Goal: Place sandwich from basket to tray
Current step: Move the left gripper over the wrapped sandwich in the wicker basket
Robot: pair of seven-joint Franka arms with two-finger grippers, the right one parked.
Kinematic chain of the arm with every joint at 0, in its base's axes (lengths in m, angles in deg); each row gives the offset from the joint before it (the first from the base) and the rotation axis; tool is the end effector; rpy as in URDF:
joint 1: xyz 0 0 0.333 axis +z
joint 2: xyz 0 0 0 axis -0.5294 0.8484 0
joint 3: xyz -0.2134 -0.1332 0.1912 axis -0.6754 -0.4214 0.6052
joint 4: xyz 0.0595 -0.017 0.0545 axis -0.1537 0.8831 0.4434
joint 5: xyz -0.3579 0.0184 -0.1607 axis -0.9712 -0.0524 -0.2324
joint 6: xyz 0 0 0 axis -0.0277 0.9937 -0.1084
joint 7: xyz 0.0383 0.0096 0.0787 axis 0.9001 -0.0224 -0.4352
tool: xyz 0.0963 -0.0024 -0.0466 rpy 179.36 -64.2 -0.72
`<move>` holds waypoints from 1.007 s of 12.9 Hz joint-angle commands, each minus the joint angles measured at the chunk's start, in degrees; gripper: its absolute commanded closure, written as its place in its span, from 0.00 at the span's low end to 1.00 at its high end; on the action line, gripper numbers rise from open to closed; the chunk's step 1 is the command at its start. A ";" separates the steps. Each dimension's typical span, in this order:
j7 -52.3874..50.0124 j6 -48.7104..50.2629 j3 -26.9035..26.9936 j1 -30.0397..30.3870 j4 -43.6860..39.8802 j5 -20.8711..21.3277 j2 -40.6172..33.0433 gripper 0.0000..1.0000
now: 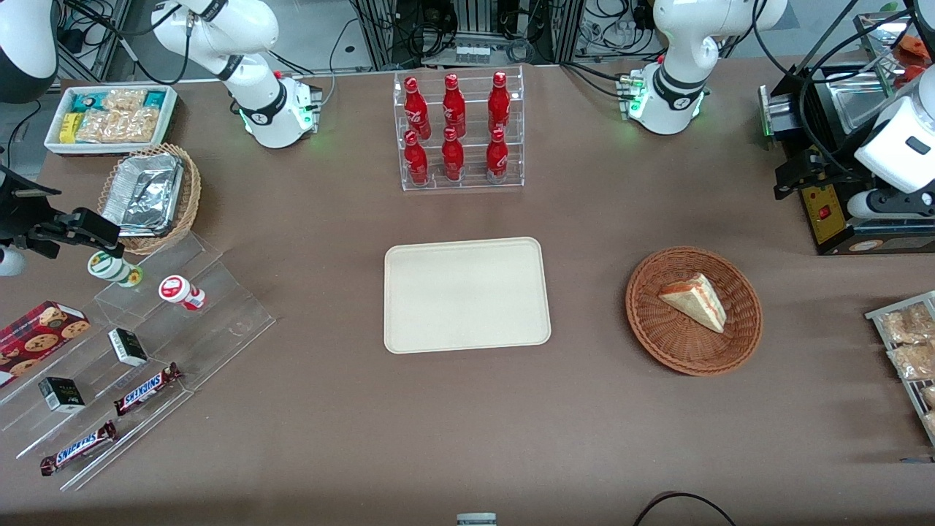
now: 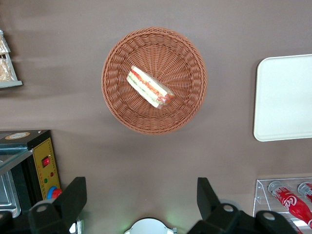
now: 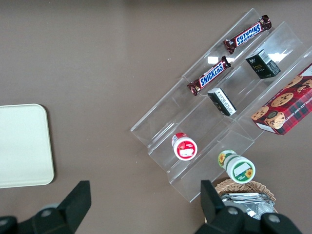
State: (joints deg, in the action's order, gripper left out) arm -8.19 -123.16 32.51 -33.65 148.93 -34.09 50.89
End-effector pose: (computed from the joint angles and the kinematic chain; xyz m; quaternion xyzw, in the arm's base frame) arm 0.5312 -0.0295 0.6214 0.9986 -0.0129 -0.0515 0.0026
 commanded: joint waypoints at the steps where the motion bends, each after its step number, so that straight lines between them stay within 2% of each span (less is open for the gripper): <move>1: 0.44 -1.04 -0.77 0.63 1.28 1.02 -0.50 0.00; 4: 0.53 -2.18 -0.77 0.63 3.30 1.02 -0.68 0.00; 8: 0.44 -8.50 -0.77 0.63 10.94 1.11 -1.04 0.00; 13: -0.35 -23.34 -0.68 0.72 22.36 1.19 -0.68 0.00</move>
State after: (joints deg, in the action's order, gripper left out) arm -8.19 -141.85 32.49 -33.64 167.03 -33.76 51.17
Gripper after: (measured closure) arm 0.000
